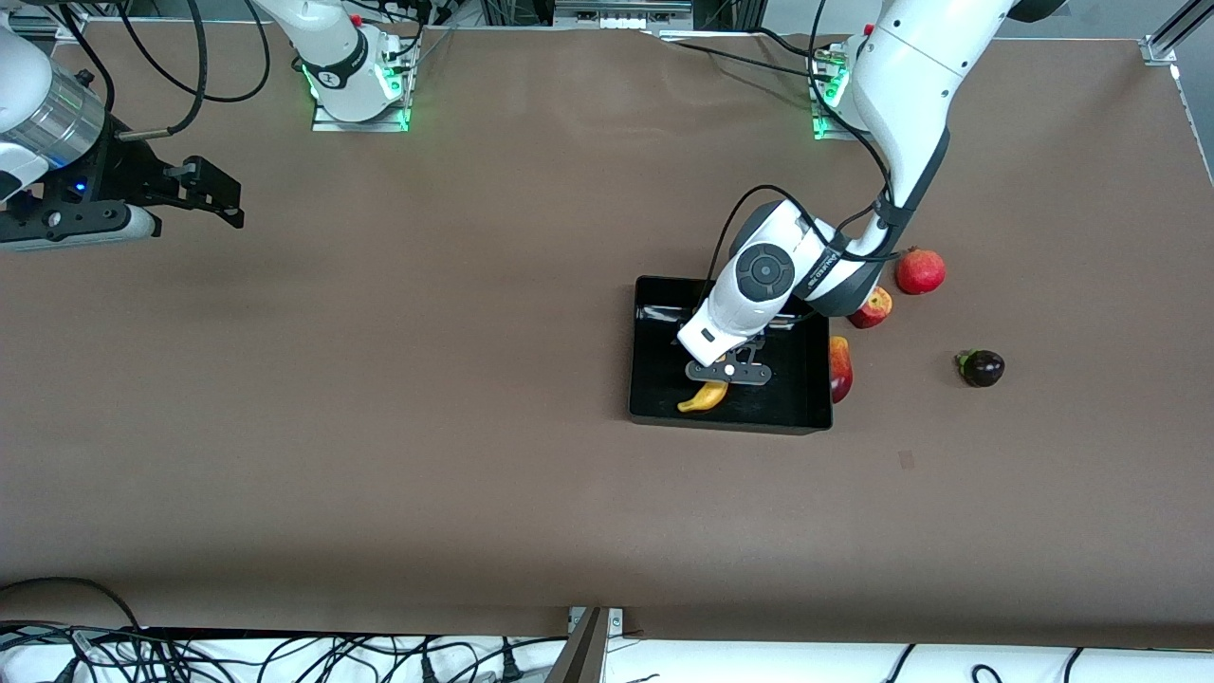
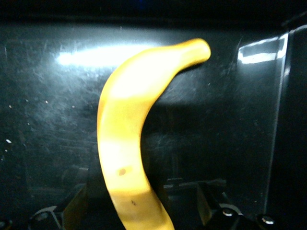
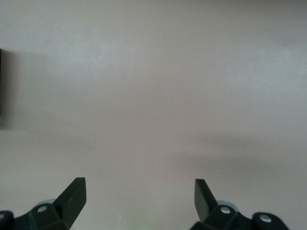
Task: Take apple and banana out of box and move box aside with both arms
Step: 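Close the left gripper on the yellow banana, then lift the banana out and lower it beside the plum, open gripper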
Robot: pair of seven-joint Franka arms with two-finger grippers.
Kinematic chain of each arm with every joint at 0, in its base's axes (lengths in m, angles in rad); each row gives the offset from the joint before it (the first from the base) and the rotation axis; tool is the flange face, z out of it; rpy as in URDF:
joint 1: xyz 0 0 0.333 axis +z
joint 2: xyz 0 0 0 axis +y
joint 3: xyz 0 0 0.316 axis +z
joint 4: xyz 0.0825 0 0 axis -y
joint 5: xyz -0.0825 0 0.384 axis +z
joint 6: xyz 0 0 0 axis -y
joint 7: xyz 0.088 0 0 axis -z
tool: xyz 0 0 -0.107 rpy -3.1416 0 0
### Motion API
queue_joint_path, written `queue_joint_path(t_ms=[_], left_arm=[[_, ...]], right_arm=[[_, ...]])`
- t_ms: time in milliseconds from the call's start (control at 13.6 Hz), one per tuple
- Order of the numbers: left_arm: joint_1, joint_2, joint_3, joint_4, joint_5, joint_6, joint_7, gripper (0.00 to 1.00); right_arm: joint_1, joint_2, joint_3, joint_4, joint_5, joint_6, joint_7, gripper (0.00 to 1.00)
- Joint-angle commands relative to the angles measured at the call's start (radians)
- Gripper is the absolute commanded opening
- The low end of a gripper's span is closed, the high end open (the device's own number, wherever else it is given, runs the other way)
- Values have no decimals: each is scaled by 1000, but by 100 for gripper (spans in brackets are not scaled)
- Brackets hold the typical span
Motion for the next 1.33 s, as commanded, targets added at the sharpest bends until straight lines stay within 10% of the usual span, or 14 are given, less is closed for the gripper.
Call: queue_joint_path(t_ms=[0, 148, 369, 885, 1254], left_arm=[[-3, -4, 5, -14, 19, 17, -12, 54], [-1, -4, 4, -14, 19, 14, -11, 18], [14, -44, 8, -3, 19, -68, -5, 2], [94, -164, 5, 202, 16, -482, 44, 2], [372, -161, 8, 288, 17, -609, 433, 5]], right_arm=[[-6, 3, 5, 14, 5, -4, -16, 100], [-6, 3, 6, 14, 6, -4, -15, 100], [-6, 6, 5, 14, 3, -4, -16, 100], [-6, 6, 5, 14, 2, -4, -16, 100], [-6, 6, 5, 14, 3, -4, -13, 100]])
